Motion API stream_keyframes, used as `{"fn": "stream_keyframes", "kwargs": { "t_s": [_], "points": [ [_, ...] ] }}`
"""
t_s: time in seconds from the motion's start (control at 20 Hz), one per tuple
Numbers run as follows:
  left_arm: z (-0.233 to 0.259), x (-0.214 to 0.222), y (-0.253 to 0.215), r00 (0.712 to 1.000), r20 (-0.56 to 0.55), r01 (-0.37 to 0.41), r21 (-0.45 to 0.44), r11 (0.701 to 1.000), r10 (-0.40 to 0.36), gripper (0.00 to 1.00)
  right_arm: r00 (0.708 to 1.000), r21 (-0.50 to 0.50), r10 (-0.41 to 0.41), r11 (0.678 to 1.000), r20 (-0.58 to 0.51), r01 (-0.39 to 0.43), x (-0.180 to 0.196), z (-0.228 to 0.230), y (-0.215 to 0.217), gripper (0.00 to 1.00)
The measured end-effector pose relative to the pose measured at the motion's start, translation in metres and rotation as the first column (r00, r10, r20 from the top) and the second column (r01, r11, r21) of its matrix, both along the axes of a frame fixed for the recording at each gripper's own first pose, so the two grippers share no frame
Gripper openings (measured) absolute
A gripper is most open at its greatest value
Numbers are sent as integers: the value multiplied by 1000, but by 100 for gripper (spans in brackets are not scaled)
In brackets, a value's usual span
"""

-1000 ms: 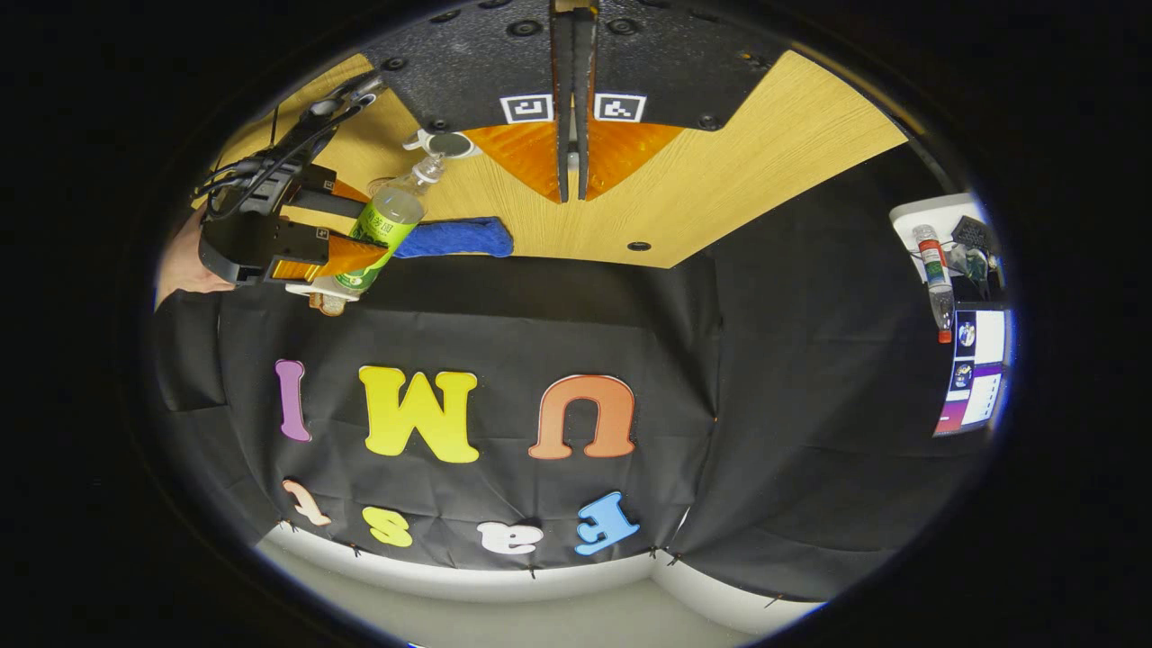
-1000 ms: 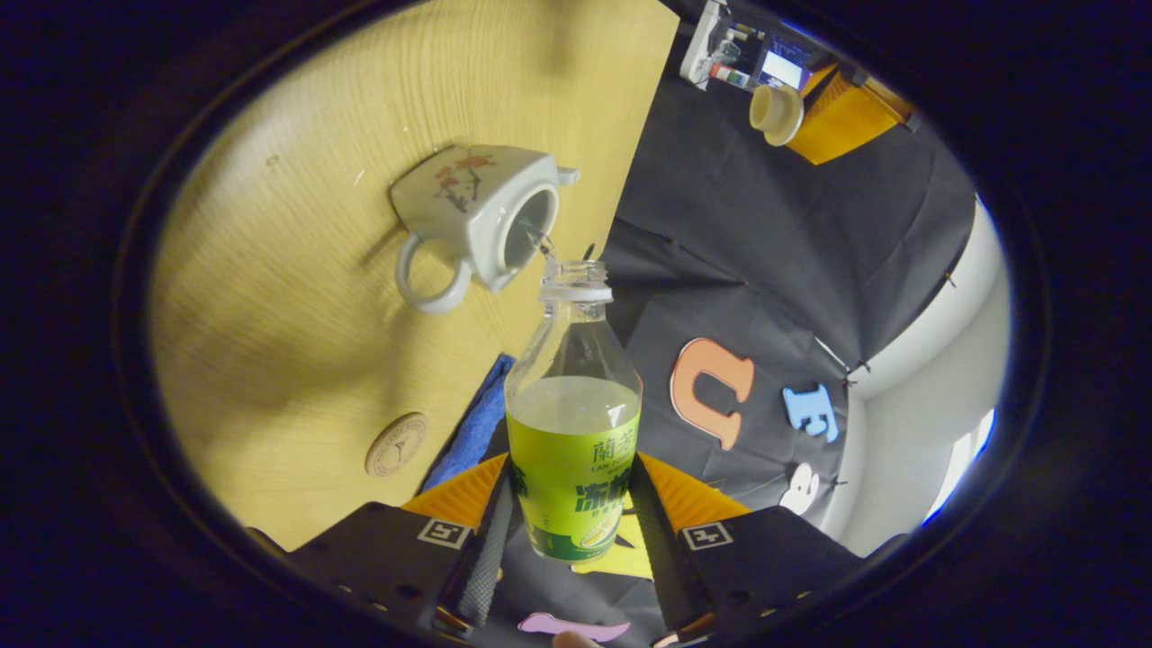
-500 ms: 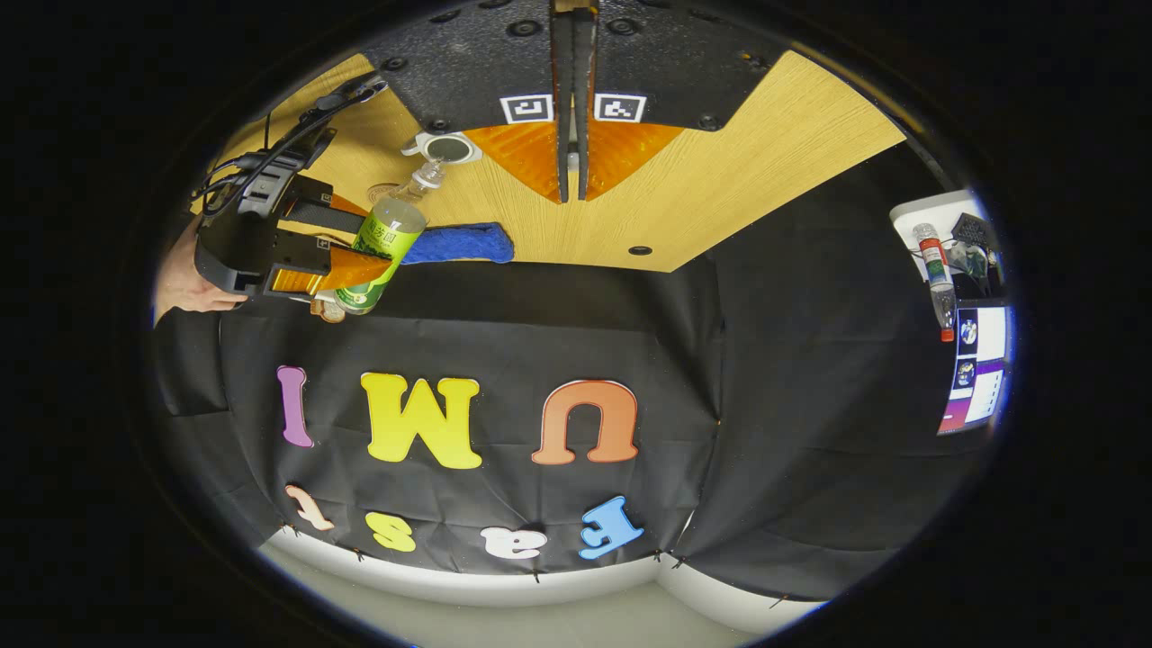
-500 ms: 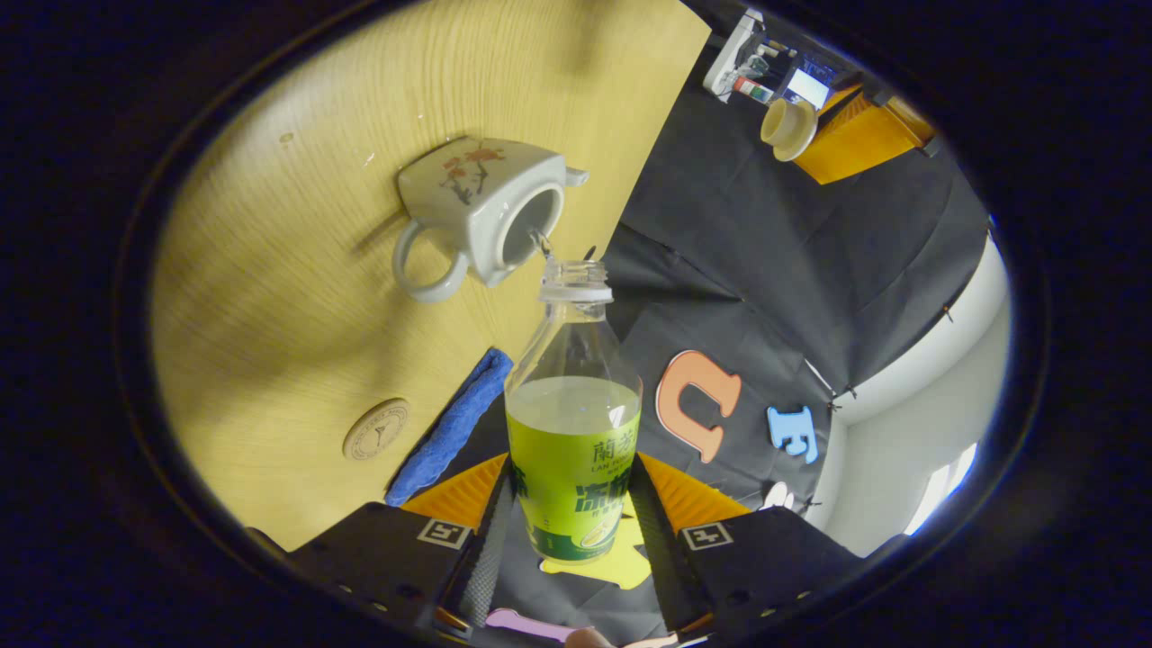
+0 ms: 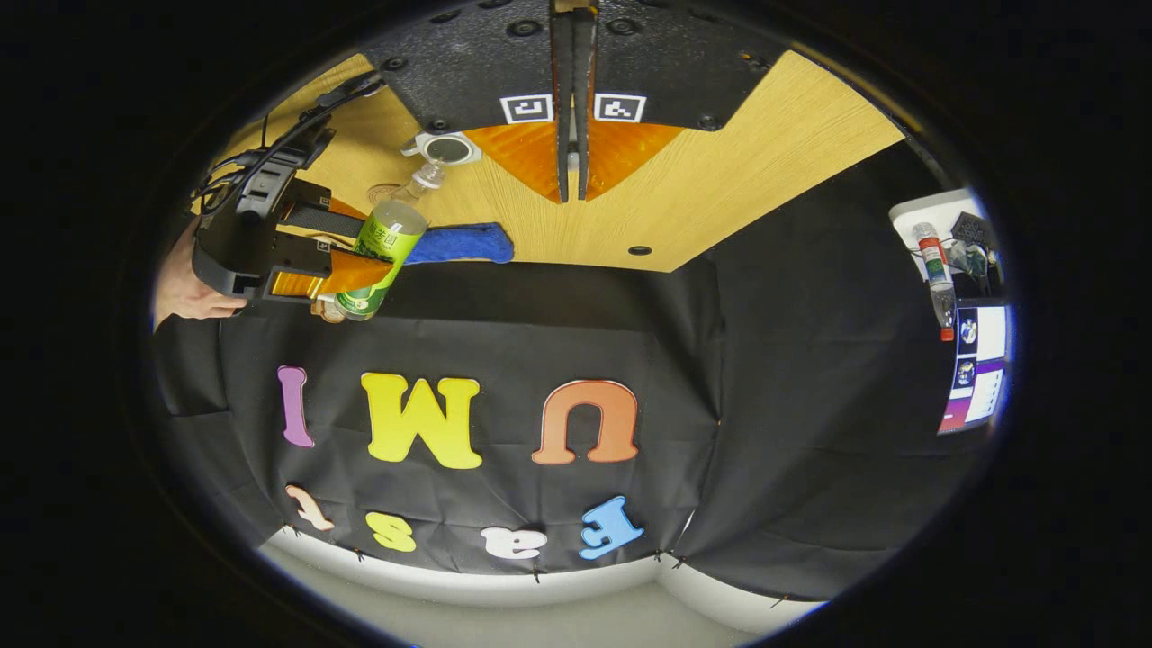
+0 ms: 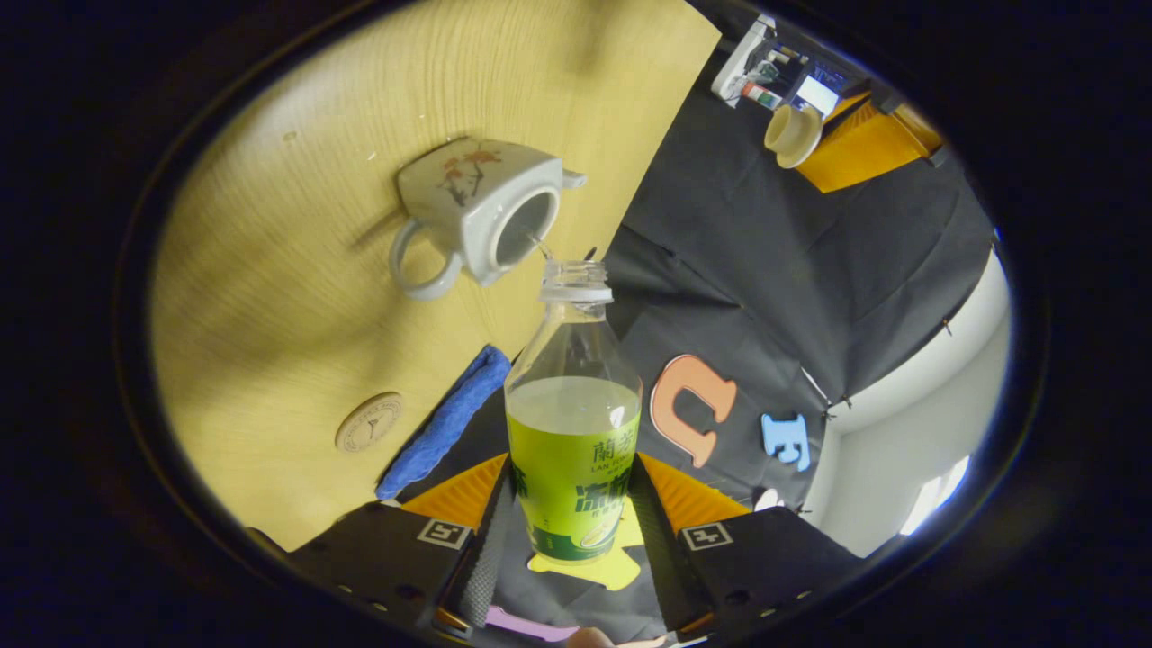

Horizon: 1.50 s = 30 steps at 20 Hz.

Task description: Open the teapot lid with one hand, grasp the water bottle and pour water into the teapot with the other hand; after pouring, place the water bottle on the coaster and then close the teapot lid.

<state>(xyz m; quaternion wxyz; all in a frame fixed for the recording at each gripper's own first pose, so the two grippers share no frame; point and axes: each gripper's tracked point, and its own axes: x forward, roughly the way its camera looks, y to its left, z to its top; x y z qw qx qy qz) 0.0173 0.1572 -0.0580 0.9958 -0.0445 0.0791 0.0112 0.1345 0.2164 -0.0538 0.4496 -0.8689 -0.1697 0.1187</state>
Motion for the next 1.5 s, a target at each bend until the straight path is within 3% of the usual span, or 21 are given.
{"fn": "stream_keyframes", "kwargs": {
  "t_s": [0.4,0.6,0.75,0.95,1.05,1.15,1.3,1.5],
  "points": [
    [2,-2,1,1000,2,-3,7,1000,3,2,1000,0,6,1000,7,-6,-2,3,1,70],
    [2,-3,9,1000,4,-20,14,1000,20,2,999,50,12,999,-32,-11,-2,-4,1,70],
    [3,-4,15,999,6,-37,3,999,37,2,992,171,2,985,-129,20,-1,-14,-3,70],
    [3,-4,15,999,3,-35,10,999,35,2,956,374,0,920,-294,115,-7,-22,-11,70],
    [5,-4,14,999,7,-35,13,999,34,2,919,500,48,849,-391,169,-9,-22,-11,70],
    [6,-4,13,999,9,-36,18,999,36,2,859,625,98,727,-502,283,-10,-22,-18,72],
    [9,-4,5,1000,20,-16,7,1000,16,2,798,760,188,487,-572,430,0,-1,-30,70],
    [10,-4,-1,1000,19,3,-10,1000,-3,3,764,831,332,144,-553,538,23,32,-52,71]
  ]
}}
